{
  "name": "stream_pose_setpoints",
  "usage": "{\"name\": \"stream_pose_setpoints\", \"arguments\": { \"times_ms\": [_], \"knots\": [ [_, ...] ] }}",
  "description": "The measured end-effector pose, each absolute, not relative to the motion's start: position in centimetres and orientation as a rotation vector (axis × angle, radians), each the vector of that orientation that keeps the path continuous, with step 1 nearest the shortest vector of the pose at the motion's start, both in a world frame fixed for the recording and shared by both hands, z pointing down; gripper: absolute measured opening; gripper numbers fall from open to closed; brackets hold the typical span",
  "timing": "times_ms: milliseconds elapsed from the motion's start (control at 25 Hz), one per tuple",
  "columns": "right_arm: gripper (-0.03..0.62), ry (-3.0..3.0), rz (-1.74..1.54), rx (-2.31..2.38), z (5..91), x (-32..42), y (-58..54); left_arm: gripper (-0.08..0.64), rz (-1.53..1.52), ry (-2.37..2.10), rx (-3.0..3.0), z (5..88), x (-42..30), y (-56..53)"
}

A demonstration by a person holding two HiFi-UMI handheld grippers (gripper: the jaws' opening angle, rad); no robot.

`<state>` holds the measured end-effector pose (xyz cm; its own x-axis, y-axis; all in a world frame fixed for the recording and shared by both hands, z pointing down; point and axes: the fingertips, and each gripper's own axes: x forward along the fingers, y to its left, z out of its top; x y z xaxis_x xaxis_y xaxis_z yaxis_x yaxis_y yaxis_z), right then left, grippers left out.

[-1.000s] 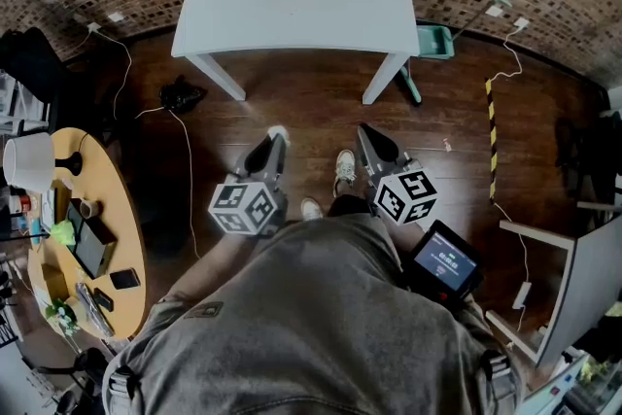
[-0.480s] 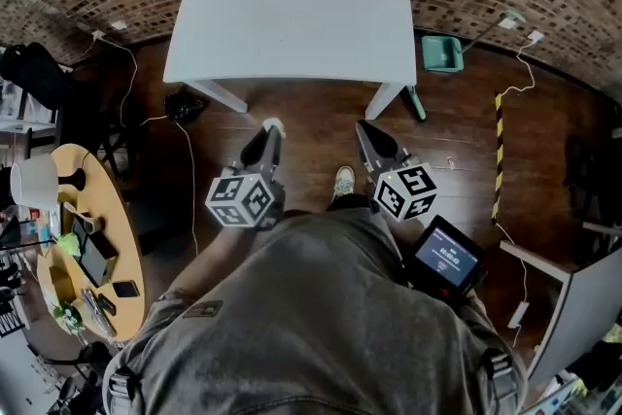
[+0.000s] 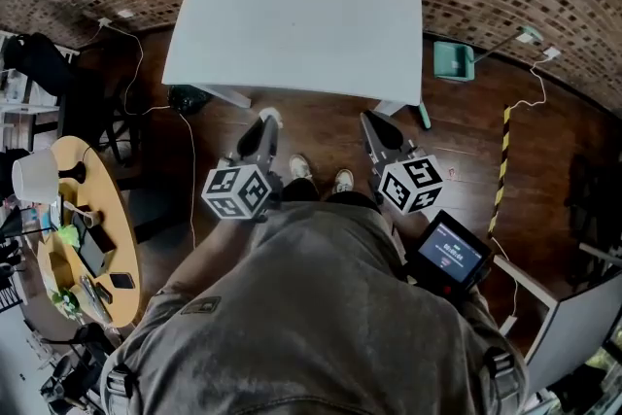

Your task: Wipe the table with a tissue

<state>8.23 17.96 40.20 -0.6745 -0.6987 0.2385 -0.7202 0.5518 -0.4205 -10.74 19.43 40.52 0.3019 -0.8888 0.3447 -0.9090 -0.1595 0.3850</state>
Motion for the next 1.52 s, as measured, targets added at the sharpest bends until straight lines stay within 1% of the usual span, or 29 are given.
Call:
{"name": "stream_pose_setpoints", "arguments": {
  "times_ms": [320, 640, 920, 1240, 1520],
  "knots": [
    [0.009, -2.705, 0.766, 1.242, 41.0, 5.6, 12.8, 0.041, 0.05, -1.574, 2.04, 41.9, -13.3, 14.3],
    [0.009, -2.642, 0.757, 1.327, 41.0, 2.0, 6.9, 0.041, 0.066, -1.474, 2.076, 42.8, -16.6, 7.3],
    [0.009, -2.585, 0.761, 1.421, 41.1, 0.2, 3.9, 0.041, 0.072, -1.389, 2.106, 43.4, -18.4, 3.1],
    [0.009, -2.543, 0.729, 1.461, 41.5, 0.0, 1.8, 0.041, 0.083, -1.341, 2.113, 44.2, -18.6, 0.0],
    [0.009, -2.541, 0.757, 1.407, 43.6, 0.5, -1.0, 0.041, 0.142, -1.351, 2.072, 46.0, -17.7, -2.4]
  ]
}}
